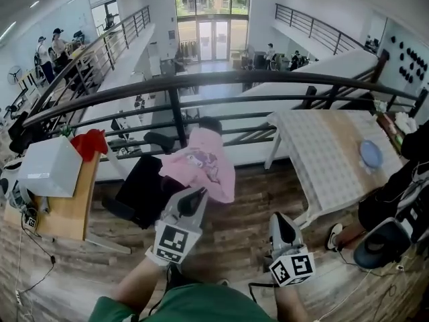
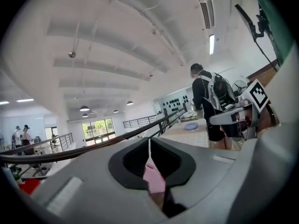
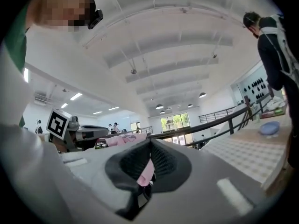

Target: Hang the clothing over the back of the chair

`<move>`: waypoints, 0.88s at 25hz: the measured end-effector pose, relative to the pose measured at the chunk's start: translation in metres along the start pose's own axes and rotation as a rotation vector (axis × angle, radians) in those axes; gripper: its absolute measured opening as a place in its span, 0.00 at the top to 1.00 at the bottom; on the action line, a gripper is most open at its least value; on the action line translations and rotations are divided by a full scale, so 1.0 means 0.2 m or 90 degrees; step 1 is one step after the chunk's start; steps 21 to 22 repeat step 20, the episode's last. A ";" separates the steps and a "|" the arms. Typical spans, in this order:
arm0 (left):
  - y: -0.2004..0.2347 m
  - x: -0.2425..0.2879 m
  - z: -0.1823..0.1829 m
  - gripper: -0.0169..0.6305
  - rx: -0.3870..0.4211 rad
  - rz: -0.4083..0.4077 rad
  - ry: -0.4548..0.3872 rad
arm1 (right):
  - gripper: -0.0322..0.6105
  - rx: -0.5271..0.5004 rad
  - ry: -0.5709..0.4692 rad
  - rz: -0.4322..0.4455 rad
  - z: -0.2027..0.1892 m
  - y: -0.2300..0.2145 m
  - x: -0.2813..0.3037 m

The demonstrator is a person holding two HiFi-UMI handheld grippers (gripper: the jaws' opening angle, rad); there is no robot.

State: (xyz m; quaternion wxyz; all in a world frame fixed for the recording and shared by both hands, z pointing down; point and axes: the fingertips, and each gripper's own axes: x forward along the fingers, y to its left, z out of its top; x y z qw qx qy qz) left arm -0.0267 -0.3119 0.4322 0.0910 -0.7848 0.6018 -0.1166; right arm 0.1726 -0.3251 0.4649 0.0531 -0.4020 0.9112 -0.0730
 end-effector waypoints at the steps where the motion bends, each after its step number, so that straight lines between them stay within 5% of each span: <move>1: 0.02 -0.01 0.00 0.94 -0.008 0.004 -0.006 | 0.96 -0.003 -0.001 0.000 0.01 0.01 0.01; 22: 0.23 0.01 0.16 0.94 0.006 -0.027 -0.120 | 0.96 -0.016 -0.029 -0.056 0.13 0.10 0.16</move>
